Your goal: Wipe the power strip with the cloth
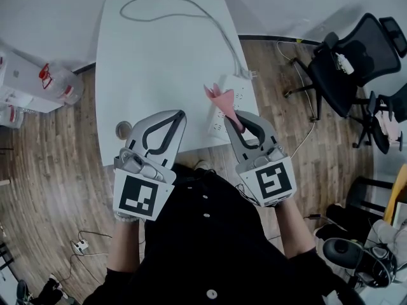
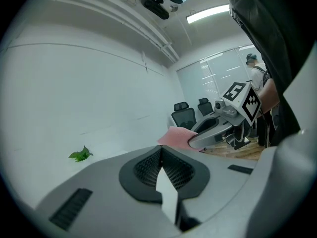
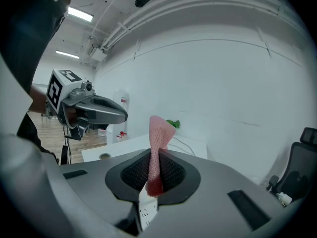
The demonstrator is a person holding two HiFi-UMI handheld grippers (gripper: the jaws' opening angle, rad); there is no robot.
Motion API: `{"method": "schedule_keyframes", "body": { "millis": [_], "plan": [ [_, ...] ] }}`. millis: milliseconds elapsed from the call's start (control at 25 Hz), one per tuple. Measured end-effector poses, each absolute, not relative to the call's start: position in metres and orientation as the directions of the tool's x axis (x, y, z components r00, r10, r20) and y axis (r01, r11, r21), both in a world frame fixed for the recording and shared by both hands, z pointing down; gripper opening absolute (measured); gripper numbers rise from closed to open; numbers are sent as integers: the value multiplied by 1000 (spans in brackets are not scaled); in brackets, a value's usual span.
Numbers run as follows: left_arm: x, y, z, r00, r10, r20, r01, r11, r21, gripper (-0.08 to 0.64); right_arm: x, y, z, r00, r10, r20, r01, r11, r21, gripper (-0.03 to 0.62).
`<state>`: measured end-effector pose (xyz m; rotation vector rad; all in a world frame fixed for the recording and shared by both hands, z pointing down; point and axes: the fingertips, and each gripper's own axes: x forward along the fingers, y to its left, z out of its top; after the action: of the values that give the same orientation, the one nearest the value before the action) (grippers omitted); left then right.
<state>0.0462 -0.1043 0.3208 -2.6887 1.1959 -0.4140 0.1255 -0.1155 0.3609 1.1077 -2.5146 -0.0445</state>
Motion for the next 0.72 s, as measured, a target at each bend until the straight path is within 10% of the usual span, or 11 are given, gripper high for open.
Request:
{"method": "schedule_keyframes", "body": {
  "millis": [720],
  "plan": [
    [48,-101,313,663,-730,165,-678,-680,-279,14,137,-117,337,-570,-774,276,-759,624,185,54]
  ]
}}
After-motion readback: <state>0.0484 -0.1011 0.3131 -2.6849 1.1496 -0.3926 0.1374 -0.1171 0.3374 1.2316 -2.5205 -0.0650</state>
